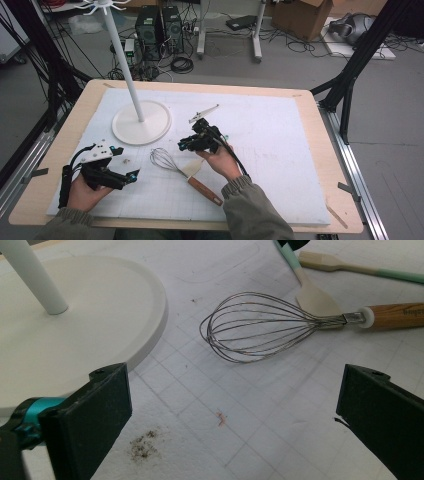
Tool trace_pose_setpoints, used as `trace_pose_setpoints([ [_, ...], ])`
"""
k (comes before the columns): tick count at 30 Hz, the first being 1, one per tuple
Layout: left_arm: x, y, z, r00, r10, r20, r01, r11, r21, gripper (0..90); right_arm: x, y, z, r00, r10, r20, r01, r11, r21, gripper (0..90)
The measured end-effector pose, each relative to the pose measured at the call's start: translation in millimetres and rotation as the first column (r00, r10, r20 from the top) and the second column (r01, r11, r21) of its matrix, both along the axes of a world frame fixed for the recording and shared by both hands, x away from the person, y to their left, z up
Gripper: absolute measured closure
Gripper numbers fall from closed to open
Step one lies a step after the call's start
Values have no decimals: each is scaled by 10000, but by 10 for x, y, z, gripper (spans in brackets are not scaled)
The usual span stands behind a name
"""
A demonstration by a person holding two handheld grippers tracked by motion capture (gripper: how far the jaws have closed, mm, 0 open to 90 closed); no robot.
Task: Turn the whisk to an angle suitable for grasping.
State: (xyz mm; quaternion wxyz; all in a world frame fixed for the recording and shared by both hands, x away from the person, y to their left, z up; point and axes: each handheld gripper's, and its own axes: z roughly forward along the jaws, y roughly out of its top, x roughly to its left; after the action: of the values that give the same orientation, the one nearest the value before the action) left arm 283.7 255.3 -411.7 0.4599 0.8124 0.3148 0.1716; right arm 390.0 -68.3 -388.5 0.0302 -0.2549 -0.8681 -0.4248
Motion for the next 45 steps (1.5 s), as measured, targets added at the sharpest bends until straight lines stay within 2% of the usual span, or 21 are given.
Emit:
trace_pose_setpoints([
  [6,3,-4,1,10000,-18,16,18,10000,42,17,-113,-161,92,9997,-58,220,55,9999,112,757],
  [19,-7,-11,5,10000,40,32,-40,10000,2,17,-420,-509,132,9992,-8,411,-5,9995,317,892],
  [29,-4,-26,5,10000,1,54,-1,10000,43,17,-615,-729,142,9985,-198,516,174,9987,471,892],
  [35,5,-19,-1,10000,6,43,-6,10000,26,17,-727,-796,150,9983,-219,545,187,9981,592,892],
  [45,19,28,-20,10000,-14,-12,14,10000,-73,17,-961,-892,126,9977,-220,634,188,9986,501,893],
])
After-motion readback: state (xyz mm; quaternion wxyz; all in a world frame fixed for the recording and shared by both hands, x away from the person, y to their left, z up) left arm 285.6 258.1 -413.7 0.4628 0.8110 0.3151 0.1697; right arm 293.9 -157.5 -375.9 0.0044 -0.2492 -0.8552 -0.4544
